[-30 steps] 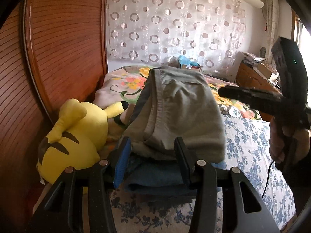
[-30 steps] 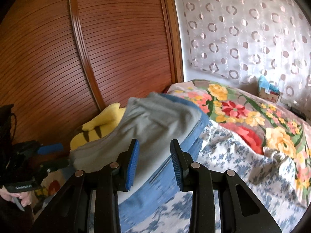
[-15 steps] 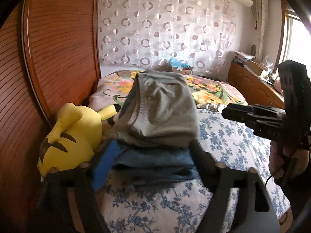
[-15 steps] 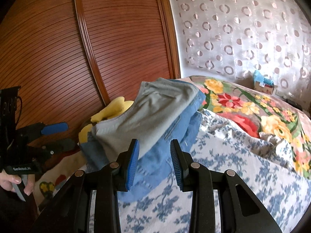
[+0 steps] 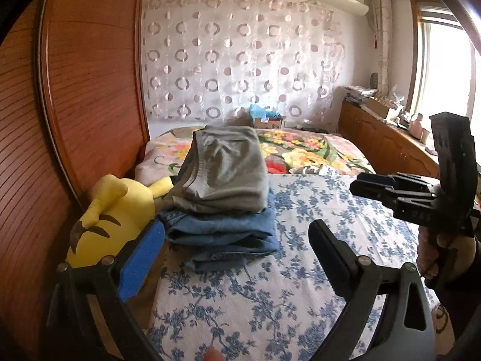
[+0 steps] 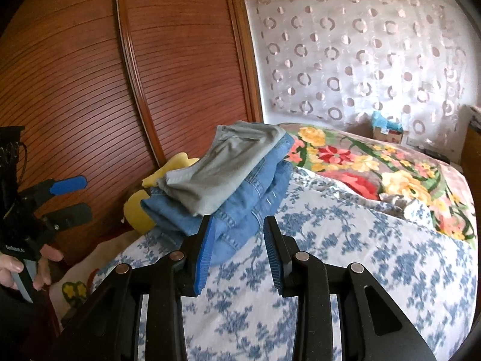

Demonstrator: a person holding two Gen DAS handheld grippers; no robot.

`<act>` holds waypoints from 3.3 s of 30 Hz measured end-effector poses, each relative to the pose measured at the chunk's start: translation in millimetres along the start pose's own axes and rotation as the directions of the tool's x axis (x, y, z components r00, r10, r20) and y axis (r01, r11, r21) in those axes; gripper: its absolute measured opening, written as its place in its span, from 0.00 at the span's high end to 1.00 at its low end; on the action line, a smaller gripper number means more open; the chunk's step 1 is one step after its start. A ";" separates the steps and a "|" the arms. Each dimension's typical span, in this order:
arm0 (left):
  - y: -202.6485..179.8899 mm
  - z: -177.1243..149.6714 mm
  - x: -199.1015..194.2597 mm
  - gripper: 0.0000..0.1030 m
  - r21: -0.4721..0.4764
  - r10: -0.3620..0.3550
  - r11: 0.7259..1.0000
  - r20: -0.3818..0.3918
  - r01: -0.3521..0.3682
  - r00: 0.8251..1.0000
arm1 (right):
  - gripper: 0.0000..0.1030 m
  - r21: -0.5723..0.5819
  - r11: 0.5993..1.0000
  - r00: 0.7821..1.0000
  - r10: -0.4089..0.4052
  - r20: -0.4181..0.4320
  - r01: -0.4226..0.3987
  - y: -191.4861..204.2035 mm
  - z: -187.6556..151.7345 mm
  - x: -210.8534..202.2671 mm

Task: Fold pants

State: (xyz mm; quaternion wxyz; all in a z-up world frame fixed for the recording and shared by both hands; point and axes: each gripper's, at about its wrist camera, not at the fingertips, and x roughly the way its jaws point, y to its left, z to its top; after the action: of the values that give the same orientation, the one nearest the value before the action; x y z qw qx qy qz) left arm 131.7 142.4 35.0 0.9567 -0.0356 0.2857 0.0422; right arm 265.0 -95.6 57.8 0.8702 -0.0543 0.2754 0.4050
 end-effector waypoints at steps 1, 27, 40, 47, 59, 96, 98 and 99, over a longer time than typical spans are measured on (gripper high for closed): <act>-2.5 -2.9 -4.2 0.06 0.002 0.001 1.000 0.005 -0.001 1.000 | 0.64 0.002 1.000 1.000 -0.006 0.004 0.006 2.4 -3.1 -7.0; -102.1 -46.7 -55.3 0.06 0.072 -0.140 0.988 0.049 0.137 0.989 | 0.54 0.102 0.975 0.974 -0.208 0.093 0.199 31.2 -84.9 -140.5; -139.1 -64.6 -75.1 0.06 0.075 -0.168 0.983 0.041 0.165 0.985 | 0.36 0.165 0.932 0.932 -0.344 0.115 0.324 37.9 -111.5 -192.5; -150.3 -56.4 -93.2 0.06 0.109 -0.159 0.982 0.069 0.151 0.985 | 0.36 0.221 0.905 0.902 -0.401 0.161 0.363 48.2 -116.9 -214.3; -149.8 -45.6 -113.3 0.06 0.101 -0.149 0.985 0.124 0.136 0.981 | 0.36 0.237 0.884 0.871 -0.450 0.199 0.402 67.5 -130.6 -220.5; -149.7 -45.7 -113.7 0.06 0.099 -0.146 0.986 0.123 0.135 0.982 | 0.36 0.219 0.891 0.872 -0.441 0.212 0.397 64.5 -135.4 -226.1; -149.7 -45.7 -113.8 0.06 0.100 -0.147 0.986 0.123 0.135 0.981 | 0.36 0.217 0.891 0.871 -0.441 0.215 0.398 65.0 -135.2 -226.5; -150.1 -45.9 -114.1 0.06 0.101 -0.147 0.986 0.124 0.135 0.981 | 0.36 0.215 0.891 0.871 -0.442 0.215 0.400 65.6 -135.3 -226.1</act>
State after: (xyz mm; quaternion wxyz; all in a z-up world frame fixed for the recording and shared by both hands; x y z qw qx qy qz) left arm 26.9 -17.8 66.0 0.9747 -0.0088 0.2206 -0.0364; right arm 40.2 -247.5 70.5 0.9673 0.0116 0.1732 0.1847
